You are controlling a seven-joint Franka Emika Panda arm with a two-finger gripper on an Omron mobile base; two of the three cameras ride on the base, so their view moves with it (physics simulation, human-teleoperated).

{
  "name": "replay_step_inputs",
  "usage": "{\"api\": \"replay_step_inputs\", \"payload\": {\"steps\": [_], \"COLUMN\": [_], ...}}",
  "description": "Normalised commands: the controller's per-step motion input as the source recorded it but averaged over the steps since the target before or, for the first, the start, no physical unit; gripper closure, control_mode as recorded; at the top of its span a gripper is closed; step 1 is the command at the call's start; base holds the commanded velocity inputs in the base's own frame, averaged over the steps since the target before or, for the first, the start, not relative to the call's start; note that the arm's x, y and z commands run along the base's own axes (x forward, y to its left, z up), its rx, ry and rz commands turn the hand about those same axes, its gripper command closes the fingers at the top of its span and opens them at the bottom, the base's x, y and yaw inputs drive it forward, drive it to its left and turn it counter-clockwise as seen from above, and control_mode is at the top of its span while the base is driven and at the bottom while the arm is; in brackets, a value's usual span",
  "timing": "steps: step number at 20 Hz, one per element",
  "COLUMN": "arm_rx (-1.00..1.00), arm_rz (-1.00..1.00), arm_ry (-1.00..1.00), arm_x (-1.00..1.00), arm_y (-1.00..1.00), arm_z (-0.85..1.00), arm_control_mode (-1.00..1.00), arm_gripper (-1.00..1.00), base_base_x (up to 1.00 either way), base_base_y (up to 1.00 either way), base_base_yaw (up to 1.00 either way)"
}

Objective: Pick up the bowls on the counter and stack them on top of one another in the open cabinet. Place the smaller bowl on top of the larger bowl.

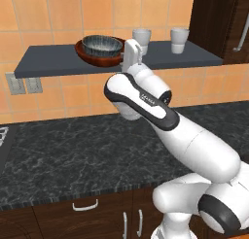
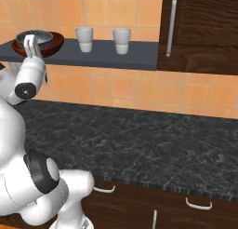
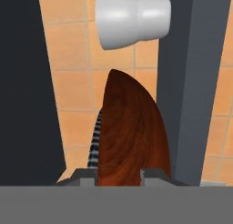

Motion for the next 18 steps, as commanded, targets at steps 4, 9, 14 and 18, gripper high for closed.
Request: {"api": "replay_step_inputs", "payload": {"steps": [4, 9, 14, 18], "arm_rx": [0.0, 0.0, -0.02, -0.04], "arm_rz": [0.0, 0.0, 0.0, 0.0], "arm_ry": [0.08, 0.02, 0.02, -0.01], "arm_x": [0.39, 0.48, 0.49, 0.34], "arm_y": [0.03, 0.0, 0.11, 0.23], "arm_z": [-0.17, 0.0, -0.02, -0.02], "arm_control_mode": [-1.0, -1.0, -1.0, -1.0], "arm_gripper": [1.0, 1.0, 1.0, -1.0], "base_base_x": [0.0, 0.0, 0.0, 0.0], "base_base_y": [0.0, 0.0, 0.0, 0.0], "base_base_yaw": [0.0, 0.0, 0.0, 0.0]}}
